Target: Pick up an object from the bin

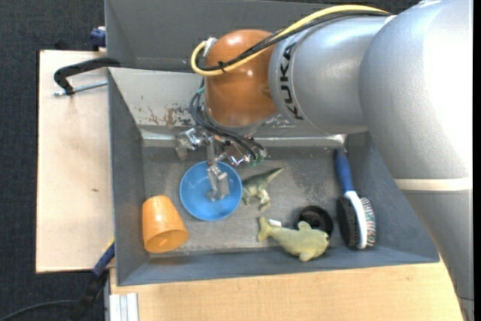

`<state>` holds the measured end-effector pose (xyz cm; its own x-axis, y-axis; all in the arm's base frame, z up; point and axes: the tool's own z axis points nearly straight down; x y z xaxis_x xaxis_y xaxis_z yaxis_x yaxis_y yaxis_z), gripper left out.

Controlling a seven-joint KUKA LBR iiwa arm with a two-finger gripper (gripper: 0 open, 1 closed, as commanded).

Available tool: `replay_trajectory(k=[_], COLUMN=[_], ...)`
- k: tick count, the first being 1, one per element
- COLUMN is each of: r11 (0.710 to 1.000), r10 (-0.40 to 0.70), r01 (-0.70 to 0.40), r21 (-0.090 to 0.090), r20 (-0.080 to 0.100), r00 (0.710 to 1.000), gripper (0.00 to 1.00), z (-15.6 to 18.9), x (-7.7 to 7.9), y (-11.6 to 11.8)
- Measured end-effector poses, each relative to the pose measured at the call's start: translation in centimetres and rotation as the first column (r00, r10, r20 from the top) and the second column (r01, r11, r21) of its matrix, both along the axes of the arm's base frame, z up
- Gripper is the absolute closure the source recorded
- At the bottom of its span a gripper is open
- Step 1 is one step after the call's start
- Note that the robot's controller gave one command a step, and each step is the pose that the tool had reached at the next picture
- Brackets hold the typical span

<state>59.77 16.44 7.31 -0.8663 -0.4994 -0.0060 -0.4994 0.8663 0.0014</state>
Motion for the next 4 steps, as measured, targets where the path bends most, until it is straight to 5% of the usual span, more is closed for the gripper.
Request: replay_trajectory(k=[2, 3, 4], r11=[1.000, 1.000, 1.000], r10=[-0.003, -0.004, -0.006], r01=[0.003, 0.004, 0.006], r21=[0.000, 0.000, 0.001], r20=[0.001, 0.000, 0.003], r00=[1.000, 1.000, 1.000], gripper=[0.00, 1.00, 1.00], z=[0.3, 0.3, 1.8], x=[0.2, 0.2, 0.4], y=[0.3, 0.3, 0.4])
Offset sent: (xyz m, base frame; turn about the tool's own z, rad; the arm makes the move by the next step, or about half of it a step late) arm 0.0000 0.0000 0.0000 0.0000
